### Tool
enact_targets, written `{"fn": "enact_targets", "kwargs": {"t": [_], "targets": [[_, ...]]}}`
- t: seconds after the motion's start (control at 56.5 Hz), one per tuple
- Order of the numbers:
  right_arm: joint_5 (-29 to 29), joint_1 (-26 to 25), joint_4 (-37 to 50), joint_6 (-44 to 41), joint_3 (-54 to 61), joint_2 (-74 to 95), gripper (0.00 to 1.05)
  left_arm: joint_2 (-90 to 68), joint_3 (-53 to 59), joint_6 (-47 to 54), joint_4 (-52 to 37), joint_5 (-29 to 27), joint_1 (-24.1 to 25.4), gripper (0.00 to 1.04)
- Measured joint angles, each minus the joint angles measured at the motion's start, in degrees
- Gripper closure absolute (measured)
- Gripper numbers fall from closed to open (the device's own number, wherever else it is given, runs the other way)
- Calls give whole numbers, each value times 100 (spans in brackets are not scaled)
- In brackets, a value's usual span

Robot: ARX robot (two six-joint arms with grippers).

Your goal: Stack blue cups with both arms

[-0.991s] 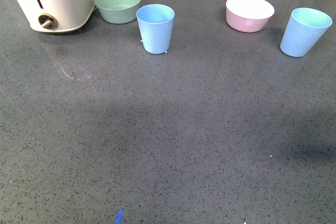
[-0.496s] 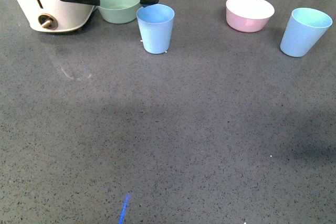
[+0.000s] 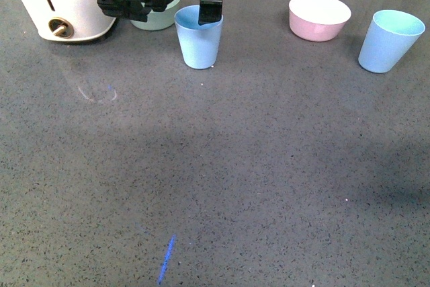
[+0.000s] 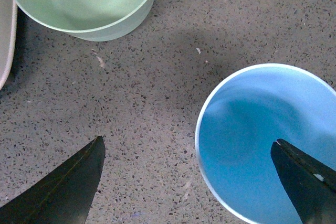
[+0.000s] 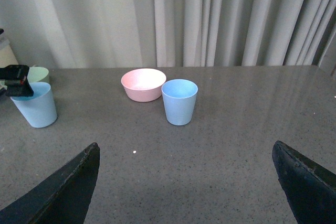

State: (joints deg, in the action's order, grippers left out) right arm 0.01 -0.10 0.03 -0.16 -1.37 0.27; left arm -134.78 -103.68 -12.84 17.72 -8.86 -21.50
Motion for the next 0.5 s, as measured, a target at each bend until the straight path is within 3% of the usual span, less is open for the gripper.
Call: {"fn": "enact_targets", "kwargs": {"t": [0.106,0.265,0.496], "targets": [[0,0,0,0,0,0,9,-122,-168,-22,118,-33,-20,11],[0,0,0,0,0,0,9,-245,-352,-103,306,-57,-66,39],[0,0,0,0,0,0,9,-254,-479,-282,529,-15,-122,71]]}}
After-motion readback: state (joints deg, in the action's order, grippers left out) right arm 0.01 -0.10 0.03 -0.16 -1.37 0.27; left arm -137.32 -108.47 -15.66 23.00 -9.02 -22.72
